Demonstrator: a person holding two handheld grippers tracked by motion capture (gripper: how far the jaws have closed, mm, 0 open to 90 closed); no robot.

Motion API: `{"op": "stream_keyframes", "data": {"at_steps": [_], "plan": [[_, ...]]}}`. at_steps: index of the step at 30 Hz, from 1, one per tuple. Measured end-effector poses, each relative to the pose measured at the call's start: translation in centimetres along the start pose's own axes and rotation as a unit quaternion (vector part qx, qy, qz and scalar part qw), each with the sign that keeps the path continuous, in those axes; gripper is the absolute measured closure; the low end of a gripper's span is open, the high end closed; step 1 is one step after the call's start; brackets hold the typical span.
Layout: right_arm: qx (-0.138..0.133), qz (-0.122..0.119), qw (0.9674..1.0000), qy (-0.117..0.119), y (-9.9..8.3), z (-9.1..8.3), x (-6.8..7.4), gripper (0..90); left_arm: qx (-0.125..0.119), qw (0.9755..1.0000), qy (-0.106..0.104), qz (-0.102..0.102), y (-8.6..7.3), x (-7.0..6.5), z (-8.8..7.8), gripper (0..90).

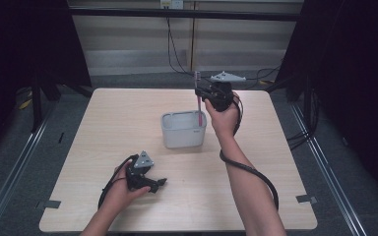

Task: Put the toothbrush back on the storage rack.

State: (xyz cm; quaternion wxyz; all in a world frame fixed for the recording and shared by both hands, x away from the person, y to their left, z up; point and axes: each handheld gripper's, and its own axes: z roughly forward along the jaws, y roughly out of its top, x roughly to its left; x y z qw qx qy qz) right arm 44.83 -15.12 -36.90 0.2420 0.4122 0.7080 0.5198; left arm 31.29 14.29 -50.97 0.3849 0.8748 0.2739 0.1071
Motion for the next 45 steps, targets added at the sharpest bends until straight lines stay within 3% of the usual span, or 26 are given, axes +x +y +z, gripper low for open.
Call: {"op": "stream_keyframes", "data": {"at_steps": [15, 45], "plan": [[-0.004, -0.004, 1.0000, 0.008, -1.1, -1.1, 0.0, 82.6, 0.000, 1.0000, 0.000, 0.000, 0.0, 0.0, 0.0, 15.4], [0.019, 0.008, 0.9996, 0.019, -3.5, -2.2, 0.4, 82.5, 0.001, 1.0000, -0.001, -0.002, 0.0, 0.0, 0.0, 15.4]]}}
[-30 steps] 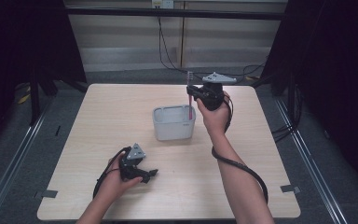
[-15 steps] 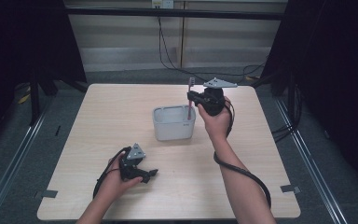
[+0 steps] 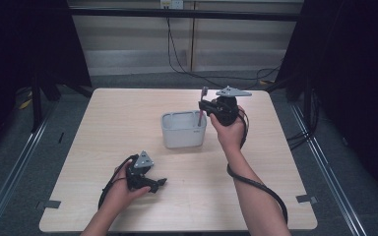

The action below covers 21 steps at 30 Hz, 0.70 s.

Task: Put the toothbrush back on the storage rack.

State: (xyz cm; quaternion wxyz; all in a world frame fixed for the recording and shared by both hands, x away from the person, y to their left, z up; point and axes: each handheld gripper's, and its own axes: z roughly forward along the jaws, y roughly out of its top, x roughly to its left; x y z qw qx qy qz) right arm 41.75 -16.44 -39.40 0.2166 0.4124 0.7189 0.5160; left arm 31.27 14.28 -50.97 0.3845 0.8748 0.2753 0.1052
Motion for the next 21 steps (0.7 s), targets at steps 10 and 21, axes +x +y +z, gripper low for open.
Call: {"op": "stream_keyframes", "data": {"at_steps": [10, 21], "plan": [[0.008, 0.003, 1.0000, 0.000, -0.8, -0.2, -0.1, 82.5, 0.003, 1.0000, 0.000, 0.005, 0.0, 0.1, 0.0, 15.4], [0.014, 0.003, 0.9999, 0.002, -1.3, -0.2, -0.1, 82.3, 0.003, 1.0000, -0.001, 0.005, 0.0, 0.1, 0.0, 15.4]]}}
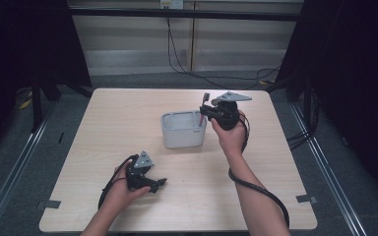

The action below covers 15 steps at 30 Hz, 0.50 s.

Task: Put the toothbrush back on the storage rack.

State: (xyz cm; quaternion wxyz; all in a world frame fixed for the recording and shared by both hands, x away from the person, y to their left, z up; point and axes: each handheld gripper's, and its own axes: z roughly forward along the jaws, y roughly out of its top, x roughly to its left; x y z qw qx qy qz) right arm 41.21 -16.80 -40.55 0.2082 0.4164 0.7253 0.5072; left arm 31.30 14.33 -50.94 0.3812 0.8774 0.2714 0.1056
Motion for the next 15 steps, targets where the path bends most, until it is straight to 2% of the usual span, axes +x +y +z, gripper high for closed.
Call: {"op": "stream_keyframes", "data": {"at_steps": [15], "plan": [[0.013, -0.010, 0.9999, 0.002, -0.33, 0.38, 0.25, 82.0, 0.000, 1.0000, 0.000, 0.000, 0.00, 0.00, 0.00, 15.4]]}}
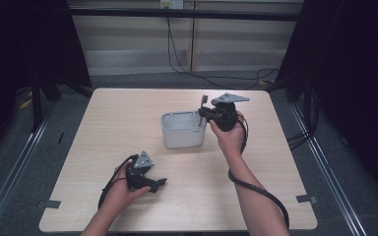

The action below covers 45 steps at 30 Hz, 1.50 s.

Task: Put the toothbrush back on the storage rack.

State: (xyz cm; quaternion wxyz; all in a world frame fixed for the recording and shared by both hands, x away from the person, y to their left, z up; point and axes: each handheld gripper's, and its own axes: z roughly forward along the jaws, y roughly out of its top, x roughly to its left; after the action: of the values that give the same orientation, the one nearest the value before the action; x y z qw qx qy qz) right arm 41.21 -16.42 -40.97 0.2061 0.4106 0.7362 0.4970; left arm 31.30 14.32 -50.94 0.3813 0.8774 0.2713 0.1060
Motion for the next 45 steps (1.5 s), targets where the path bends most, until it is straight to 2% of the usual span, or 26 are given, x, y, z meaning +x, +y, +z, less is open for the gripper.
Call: {"op": "stream_keyframes", "data": {"at_steps": [20, 45], "plan": [[0.014, -0.011, 0.9998, 0.002, -0.60, 0.26, 0.14, 81.7, 0.002, 1.0000, 0.000, 0.002, 0.00, 0.03, -0.02, 15.4], [0.012, -0.010, 0.9999, 0.000, -0.95, 0.20, 0.12, 80.3, -0.001, 1.0000, 0.000, -0.002, 0.00, -0.01, 0.01, 15.4]]}}
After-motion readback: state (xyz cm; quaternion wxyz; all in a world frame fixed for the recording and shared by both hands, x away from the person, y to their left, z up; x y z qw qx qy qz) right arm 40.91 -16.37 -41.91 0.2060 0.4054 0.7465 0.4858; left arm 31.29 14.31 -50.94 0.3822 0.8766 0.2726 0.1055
